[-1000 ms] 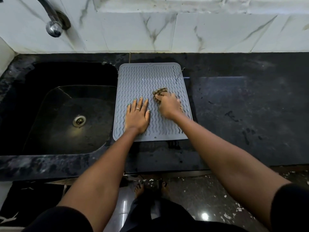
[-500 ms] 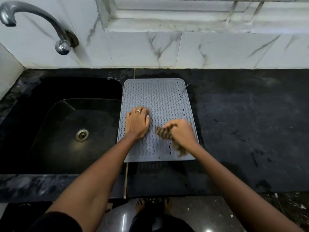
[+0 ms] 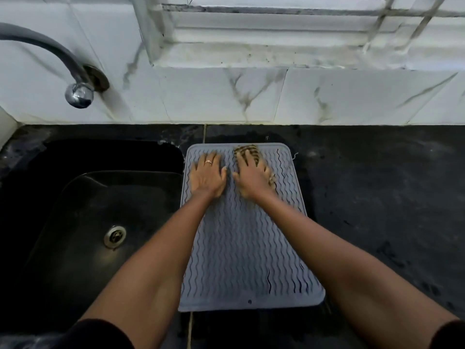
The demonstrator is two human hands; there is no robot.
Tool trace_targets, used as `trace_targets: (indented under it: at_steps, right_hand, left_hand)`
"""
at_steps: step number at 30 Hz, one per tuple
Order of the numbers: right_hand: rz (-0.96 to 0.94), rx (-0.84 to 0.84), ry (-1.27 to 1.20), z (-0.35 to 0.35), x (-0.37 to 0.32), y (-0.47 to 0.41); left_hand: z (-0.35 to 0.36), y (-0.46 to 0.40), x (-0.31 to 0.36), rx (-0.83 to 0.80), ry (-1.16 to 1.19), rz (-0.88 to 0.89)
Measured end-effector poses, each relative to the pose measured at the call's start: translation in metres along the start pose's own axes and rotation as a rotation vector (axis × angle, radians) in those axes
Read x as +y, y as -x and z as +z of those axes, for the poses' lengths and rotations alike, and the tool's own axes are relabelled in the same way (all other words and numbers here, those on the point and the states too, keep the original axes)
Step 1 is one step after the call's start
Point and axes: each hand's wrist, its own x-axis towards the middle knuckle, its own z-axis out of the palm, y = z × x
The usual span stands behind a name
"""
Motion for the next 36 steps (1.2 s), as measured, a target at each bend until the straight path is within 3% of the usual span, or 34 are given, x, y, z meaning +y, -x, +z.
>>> trace_targets:
  at_steps: [5, 15, 20, 24, 27, 30, 31, 34, 36]
  right_hand:
    - [-0.111, 0.153, 0.127, 0.019, 0.011, -0.011]
    - [-0.084, 0.091, 0.202, -0.010, -0.009, -0.031]
    - [-0.169, 0.080, 0.026, -0.003, 0.009, 0.059]
    - [-0.213, -0.057, 0.056, -0.002, 0.018, 0.114]
    - [-0.140, -0.029, 0.054, -0.020, 0.002, 0.082]
    - [-0.068, 0.275, -0.058, -0.033, -0.014, 0.012]
    - [-0.061, 0.283, -0.048, -0.033, -0.019, -0.011]
    - [-0.043, 0.053, 0.116, -0.015, -0.028, -0.056]
    - [-0.047, 0.043, 0.184, -0.003, -0.027, -0.058]
  left_hand:
    - [0.022, -0.007, -0.011, 0.041, 0.005, 0.028]
    - [0.028, -0.008, -0.014, 0.049, 0.007, 0.037]
    - [0.027, -0.009, -0.015, 0.054, 0.025, 0.034]
    - [0.027, -0.008, -0.015, 0.061, 0.033, 0.032]
    - [0.024, -0.007, -0.014, 0.048, 0.041, 0.033]
    - [0.024, -0.006, -0.013, 0.043, 0.042, 0.028]
    - [0.023, -0.007, -0.013, 0.047, 0.043, 0.030]
    - [0.024, -0.007, -0.013, 0.046, 0.034, 0.029]
    - [0.024, -0.008, -0.013, 0.042, 0.027, 0.025]
